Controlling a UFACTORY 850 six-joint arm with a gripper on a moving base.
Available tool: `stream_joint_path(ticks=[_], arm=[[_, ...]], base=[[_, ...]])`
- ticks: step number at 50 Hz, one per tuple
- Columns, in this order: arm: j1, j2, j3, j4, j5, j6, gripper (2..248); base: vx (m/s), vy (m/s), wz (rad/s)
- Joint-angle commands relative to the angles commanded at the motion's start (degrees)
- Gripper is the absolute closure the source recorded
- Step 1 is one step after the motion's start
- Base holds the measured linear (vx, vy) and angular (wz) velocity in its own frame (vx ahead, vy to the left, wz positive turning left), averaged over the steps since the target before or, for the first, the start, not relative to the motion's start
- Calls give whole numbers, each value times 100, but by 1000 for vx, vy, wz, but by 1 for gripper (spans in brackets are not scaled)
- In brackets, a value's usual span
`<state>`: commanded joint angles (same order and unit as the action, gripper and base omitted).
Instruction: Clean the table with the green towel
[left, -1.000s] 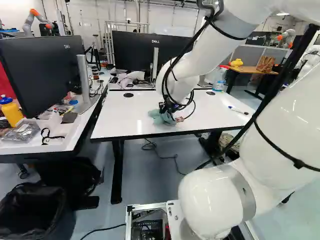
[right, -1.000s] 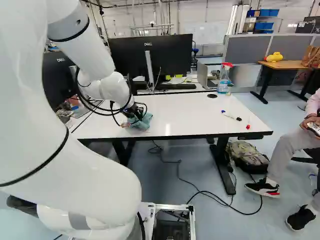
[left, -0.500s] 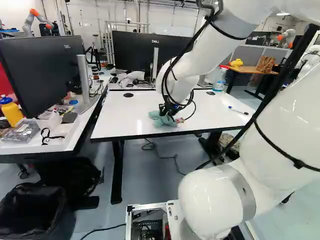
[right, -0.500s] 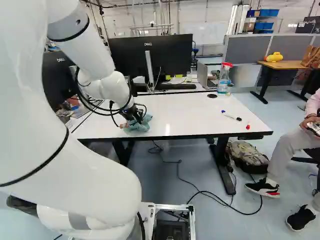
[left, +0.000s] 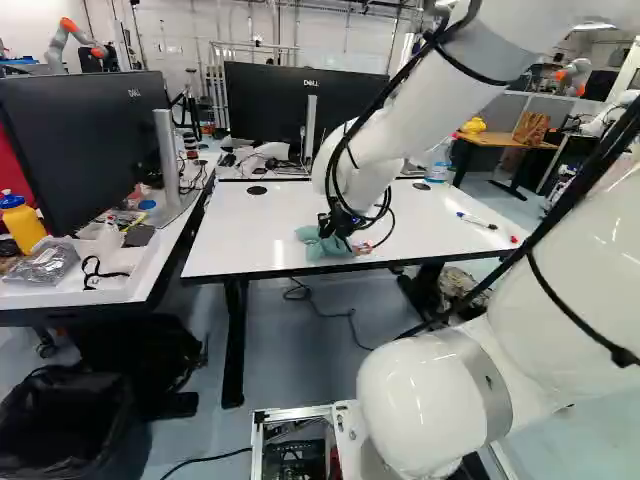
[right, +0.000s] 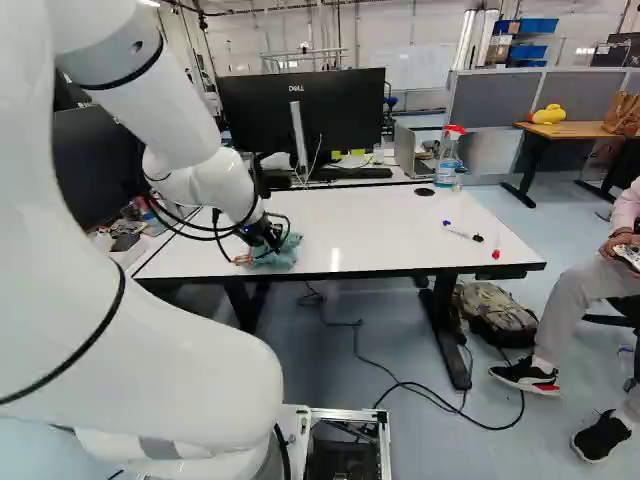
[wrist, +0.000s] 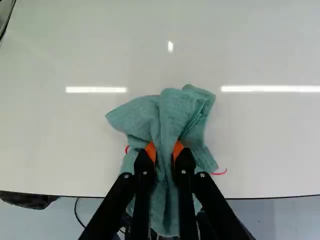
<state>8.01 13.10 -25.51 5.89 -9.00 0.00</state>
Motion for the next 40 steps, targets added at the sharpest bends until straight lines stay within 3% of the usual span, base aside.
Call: stream_joint_path(ticks=[14, 40], arm=[[-77, 508, 428, 0, 0, 0, 195], [-791, 586, 492, 0, 0, 0, 195]], base=[[0, 0, 0], [0, 0, 0]])
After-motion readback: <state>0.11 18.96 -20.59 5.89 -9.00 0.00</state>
